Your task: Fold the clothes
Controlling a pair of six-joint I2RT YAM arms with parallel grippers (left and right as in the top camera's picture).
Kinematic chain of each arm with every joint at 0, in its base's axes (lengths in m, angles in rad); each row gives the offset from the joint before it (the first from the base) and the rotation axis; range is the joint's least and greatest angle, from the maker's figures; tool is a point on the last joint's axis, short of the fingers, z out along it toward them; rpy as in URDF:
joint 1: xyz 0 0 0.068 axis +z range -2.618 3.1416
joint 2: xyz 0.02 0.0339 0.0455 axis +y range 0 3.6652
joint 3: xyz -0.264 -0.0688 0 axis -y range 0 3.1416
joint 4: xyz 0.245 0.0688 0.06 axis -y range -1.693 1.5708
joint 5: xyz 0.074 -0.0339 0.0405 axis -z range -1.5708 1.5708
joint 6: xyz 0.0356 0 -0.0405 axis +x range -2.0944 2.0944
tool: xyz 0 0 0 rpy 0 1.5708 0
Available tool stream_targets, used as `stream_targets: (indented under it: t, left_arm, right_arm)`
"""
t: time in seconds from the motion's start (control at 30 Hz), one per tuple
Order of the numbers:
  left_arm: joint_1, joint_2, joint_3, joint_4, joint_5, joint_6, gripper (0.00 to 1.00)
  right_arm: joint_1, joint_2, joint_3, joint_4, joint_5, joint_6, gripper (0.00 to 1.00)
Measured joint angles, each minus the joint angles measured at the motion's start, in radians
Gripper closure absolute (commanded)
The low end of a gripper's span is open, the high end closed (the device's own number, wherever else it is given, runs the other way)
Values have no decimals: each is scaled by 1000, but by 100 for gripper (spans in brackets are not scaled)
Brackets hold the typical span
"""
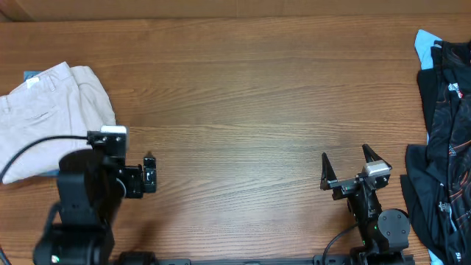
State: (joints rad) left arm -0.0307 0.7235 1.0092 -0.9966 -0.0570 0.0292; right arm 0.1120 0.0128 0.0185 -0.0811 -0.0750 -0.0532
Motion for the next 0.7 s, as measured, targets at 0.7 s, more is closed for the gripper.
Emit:
stream_targets:
  t: [0.7]
  left_arm:
    - [0,-708,-919,900,81,-3,0]
  right_arm:
    - [0,0,0,-2,0,0,0]
